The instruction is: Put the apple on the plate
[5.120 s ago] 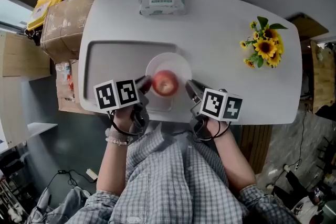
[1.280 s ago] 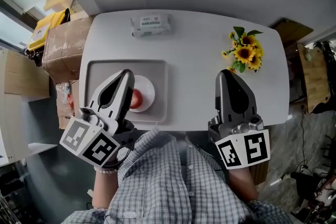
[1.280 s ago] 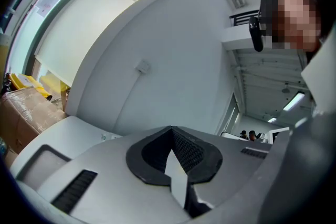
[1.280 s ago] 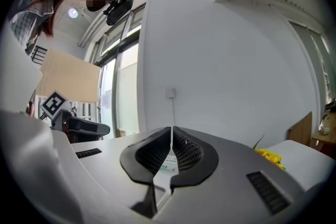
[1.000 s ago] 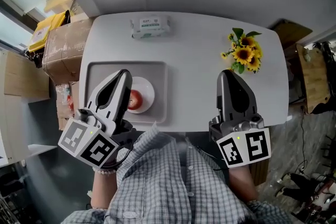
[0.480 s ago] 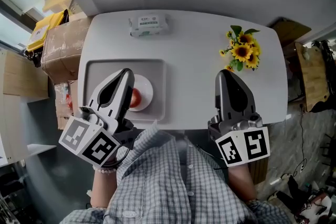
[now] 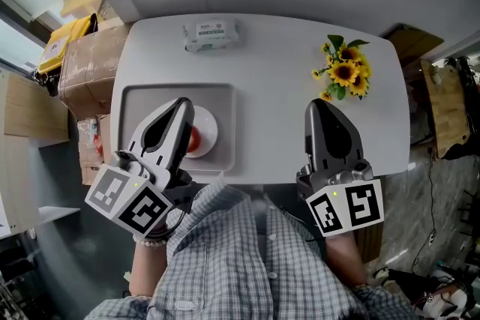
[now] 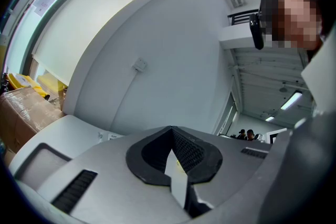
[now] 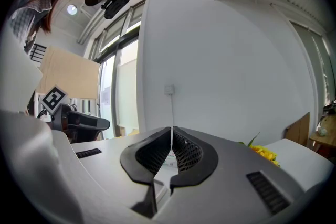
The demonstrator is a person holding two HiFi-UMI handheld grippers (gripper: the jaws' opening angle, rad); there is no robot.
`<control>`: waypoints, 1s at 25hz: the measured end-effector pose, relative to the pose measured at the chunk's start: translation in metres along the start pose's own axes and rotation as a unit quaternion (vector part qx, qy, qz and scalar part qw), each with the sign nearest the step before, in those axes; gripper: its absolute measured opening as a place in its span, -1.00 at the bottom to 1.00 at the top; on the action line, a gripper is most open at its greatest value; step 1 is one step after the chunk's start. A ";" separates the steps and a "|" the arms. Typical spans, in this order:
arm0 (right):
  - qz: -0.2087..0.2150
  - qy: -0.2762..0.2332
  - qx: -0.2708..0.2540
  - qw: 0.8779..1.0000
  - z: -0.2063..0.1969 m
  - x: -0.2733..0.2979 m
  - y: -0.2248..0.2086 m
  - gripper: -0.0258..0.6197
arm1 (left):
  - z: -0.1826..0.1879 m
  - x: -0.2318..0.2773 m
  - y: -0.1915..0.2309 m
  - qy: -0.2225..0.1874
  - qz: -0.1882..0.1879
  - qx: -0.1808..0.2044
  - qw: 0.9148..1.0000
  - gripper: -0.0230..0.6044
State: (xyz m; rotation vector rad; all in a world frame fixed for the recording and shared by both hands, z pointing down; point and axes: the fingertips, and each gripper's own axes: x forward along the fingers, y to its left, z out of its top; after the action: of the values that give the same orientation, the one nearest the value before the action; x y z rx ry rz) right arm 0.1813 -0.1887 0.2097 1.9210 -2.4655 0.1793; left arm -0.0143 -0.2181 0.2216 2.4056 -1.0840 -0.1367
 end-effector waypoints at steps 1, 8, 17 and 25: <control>0.000 0.000 -0.001 1.000 0.000 0.000 0.000 -0.84 | 0.000 0.000 -0.001 0.000 -0.001 0.000 1.000 -0.90; -0.005 -0.001 -0.002 1.000 0.001 -0.002 -0.002 -0.84 | 0.000 0.003 -0.003 0.004 -0.007 0.005 1.000 -0.90; 0.001 0.007 -0.006 1.000 -0.002 0.000 0.001 -0.84 | -0.001 0.001 -0.001 0.004 -0.003 0.002 1.000 -0.90; 0.001 0.016 -0.002 1.000 -0.008 0.001 0.001 -0.84 | -0.003 0.000 0.000 0.005 -0.002 -0.001 1.000 -0.90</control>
State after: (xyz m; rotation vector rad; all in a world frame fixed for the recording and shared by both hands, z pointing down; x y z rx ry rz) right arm 0.1793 -0.1886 0.2172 1.8990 -2.4456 0.2038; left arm -0.0135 -0.2165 0.2244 2.4045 -1.0740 -0.1269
